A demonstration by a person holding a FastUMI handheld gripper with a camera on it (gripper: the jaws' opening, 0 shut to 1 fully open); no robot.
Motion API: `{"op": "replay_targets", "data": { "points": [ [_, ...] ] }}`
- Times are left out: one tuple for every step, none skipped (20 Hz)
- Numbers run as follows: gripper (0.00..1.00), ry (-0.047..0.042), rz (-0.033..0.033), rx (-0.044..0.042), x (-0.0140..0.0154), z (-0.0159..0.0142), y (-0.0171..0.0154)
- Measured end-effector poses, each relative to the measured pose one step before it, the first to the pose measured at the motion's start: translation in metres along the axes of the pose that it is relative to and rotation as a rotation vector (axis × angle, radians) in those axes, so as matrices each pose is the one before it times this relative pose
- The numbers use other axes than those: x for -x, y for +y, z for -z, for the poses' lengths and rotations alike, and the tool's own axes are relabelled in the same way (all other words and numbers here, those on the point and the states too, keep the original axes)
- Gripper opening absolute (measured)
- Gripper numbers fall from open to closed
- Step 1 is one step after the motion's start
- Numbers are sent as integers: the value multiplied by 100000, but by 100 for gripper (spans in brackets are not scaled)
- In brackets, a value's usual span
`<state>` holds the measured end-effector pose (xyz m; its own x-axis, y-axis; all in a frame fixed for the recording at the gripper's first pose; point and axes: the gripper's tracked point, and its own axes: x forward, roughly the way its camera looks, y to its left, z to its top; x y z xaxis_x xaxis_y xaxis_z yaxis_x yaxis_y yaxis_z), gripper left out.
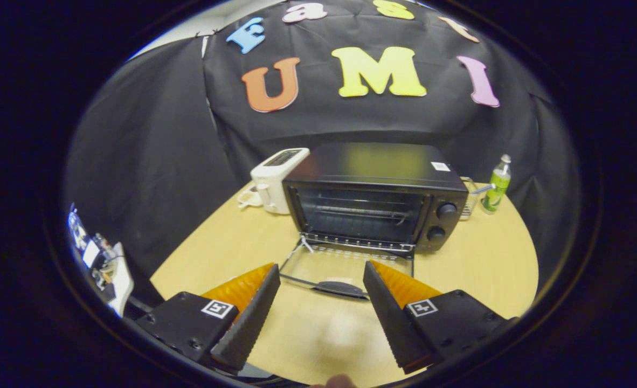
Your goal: Open the toaster oven, put the food inside, and close the toaster oven door.
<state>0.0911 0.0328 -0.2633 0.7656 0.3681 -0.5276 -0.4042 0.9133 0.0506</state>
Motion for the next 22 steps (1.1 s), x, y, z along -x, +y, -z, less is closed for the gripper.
{"op": "replay_targets", "data": {
  "points": [
    [100, 2872, -5187, -188, 733, -175, 775],
    [100, 2592, -4364, 323, 615, 61, 850],
    [100, 3055, -3485, 272, 402, 181, 769],
    [100, 3175, -3521, -242, -23, 569, 827],
    [100, 3518, -3739, -932, -76, 463, 886],
    [100, 3209, -3098, -1504, -310, 572, 710],
    [100, 2536, -2972, -2257, -690, 578, 580],
    [100, 3137, -3237, -3489, -863, 628, 713],
    [100, 3865, -3739, -5201, -912, 720, 511],
    [100, 3234, -3590, -6319, -1039, 867, 327],
    [100, 3152, -2862, -5948, -1128, 660, 47],
    [100, 2775, -2198, -5203, -1302, 615, 28],
    [100, 2967, -1392, -4826, -1038, 401, -100],
    [100, 2421, -764, -4798, -896, 237, -453],
    [100, 1997, -284, -4862, -877, 146, -446],
    [99, 2032, -453, -4617, -720, 253, -393],
    [98, 2969, -710, -4281, -763, 256, -247],
    [96, 1433, -1529, -4005, -530, 164, -36],
    [94, 1859, -426, -2680, -662, 82, -225],
    [90, 1452, 321, -1200, -335, -11, -264],
    [86, 1380, 601, 132, -494, 78, -225],
    [82, 2226, 421, 596, -287, 418, -13]
  ]
}}
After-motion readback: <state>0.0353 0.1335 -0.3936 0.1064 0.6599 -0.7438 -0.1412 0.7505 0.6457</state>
